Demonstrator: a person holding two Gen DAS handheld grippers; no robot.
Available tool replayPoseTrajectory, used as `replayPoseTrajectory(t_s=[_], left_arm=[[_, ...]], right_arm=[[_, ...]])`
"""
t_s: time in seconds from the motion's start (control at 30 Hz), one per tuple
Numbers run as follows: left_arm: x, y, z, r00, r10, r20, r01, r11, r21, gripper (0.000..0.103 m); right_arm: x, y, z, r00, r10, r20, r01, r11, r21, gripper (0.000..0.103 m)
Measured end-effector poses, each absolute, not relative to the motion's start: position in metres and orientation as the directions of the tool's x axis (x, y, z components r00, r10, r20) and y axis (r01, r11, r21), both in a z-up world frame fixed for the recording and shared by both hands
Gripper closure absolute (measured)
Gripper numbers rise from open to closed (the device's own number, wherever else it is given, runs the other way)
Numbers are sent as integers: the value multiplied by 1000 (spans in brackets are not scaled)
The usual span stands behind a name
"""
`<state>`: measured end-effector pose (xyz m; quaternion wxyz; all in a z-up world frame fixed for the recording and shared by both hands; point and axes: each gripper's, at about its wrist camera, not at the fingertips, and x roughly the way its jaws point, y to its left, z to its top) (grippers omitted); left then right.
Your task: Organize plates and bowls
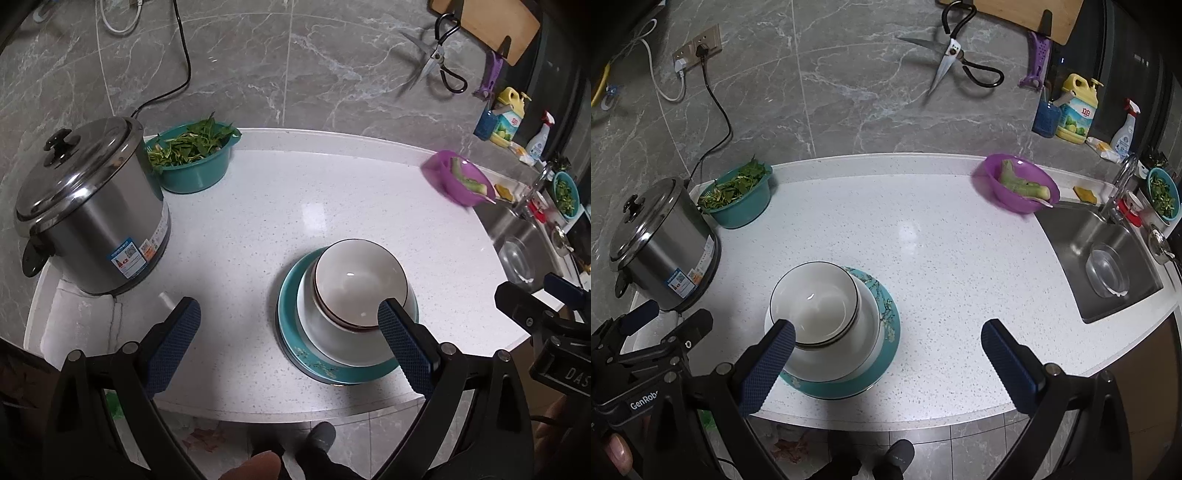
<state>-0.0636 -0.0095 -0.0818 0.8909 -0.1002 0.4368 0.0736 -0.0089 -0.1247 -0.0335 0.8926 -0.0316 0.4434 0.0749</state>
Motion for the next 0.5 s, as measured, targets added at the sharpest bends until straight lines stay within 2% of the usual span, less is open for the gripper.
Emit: replayPoseTrajectory(t_s=[0.5], left_arm=[[-54, -18, -79, 613, 74, -787, -237, 967, -93, 5]], right_arm=[[-1, -129, -32, 595, 133, -792, -198, 980, 16, 0]])
